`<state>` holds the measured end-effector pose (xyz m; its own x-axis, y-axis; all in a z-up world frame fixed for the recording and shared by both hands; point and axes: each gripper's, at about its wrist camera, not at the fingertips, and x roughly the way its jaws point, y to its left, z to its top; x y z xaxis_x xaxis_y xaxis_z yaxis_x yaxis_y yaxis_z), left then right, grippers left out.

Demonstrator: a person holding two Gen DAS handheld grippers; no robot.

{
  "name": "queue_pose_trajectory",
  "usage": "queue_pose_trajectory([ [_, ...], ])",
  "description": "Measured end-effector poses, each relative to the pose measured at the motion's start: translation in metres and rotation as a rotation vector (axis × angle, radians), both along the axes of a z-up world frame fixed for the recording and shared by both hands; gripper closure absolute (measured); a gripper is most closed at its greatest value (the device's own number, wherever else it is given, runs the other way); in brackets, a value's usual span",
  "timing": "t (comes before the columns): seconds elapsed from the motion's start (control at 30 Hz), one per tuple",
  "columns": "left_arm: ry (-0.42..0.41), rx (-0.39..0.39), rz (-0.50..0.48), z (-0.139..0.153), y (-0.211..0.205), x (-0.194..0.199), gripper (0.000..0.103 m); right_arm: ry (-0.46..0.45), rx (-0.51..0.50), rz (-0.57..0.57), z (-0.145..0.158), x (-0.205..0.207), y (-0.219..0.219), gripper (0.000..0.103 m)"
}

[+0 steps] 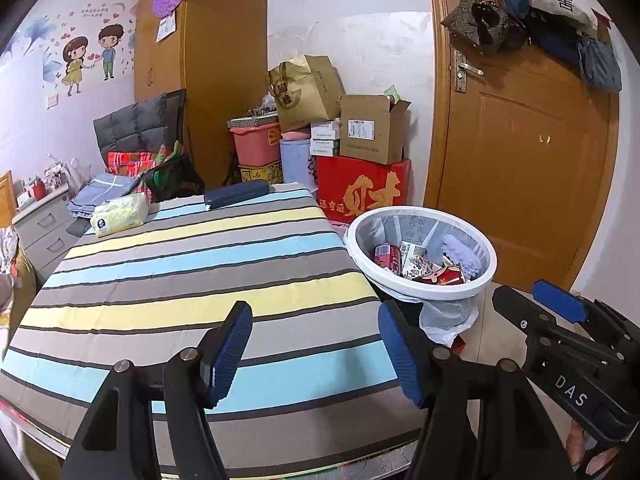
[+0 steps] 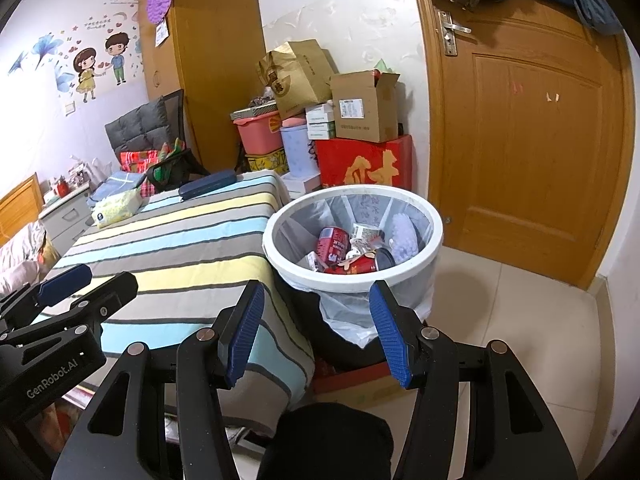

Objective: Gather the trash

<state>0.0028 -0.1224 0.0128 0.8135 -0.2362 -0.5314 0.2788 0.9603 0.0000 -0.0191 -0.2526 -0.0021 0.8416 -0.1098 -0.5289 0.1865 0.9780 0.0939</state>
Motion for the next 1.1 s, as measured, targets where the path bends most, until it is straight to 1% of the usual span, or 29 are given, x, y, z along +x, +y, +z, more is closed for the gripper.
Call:
queue_pose_trajectory([
  [1.1,0.001,-0.003,0.004,0.0019,0.0061,-0.0077,0.038,0.003,0.002,-0.003,0.0007,-0.0003,0.0017,0.047],
])
